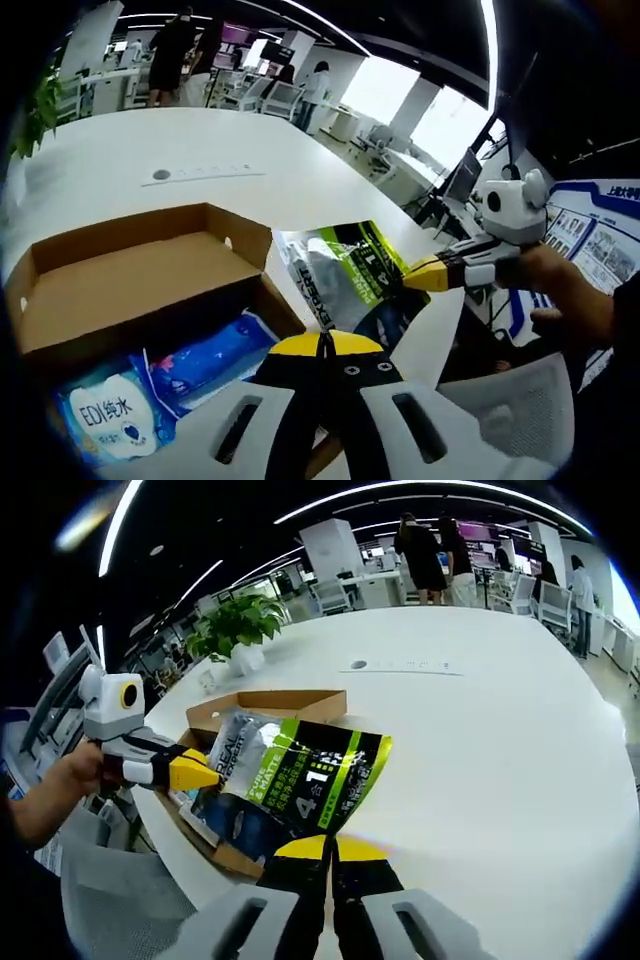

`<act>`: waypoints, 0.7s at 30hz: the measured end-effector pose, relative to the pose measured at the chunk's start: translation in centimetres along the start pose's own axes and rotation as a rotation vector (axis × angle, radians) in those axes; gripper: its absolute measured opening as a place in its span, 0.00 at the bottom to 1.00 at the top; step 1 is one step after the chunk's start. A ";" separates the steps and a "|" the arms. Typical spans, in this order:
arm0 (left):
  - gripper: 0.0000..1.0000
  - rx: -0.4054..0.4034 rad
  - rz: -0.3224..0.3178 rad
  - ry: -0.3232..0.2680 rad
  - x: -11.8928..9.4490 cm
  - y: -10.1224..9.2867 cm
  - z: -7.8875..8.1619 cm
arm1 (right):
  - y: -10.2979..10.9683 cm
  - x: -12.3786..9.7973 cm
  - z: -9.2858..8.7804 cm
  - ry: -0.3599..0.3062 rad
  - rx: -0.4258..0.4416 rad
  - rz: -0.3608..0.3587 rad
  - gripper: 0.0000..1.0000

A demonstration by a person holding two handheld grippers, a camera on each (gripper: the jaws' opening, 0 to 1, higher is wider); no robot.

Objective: Operate the shoe box by opening the lid, removing the specified soft item, and placing it in the target area until the item is outside and the box remains undamaged.

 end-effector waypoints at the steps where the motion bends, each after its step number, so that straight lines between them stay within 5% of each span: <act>1: 0.00 0.001 -0.003 0.002 0.2 -0.1 0.0 | -0.3 -0.1 -0.1 0.002 0.004 -0.002 0.00; 21: 0.00 -0.023 -0.009 0.014 5.1 -0.9 0.8 | -5.3 0.4 -0.7 0.032 0.017 -0.066 0.00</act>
Point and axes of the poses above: the point that each gripper's makers call its tool centre point, and the gripper's own axes: x roughly forward along the fingers, y roughly to its left, z roughly out of its top, the point moved 1 cm from there along -x, roughly backward along the fingers, and after that the axes turned 5 degrees about -x, right-handed, at the moved point
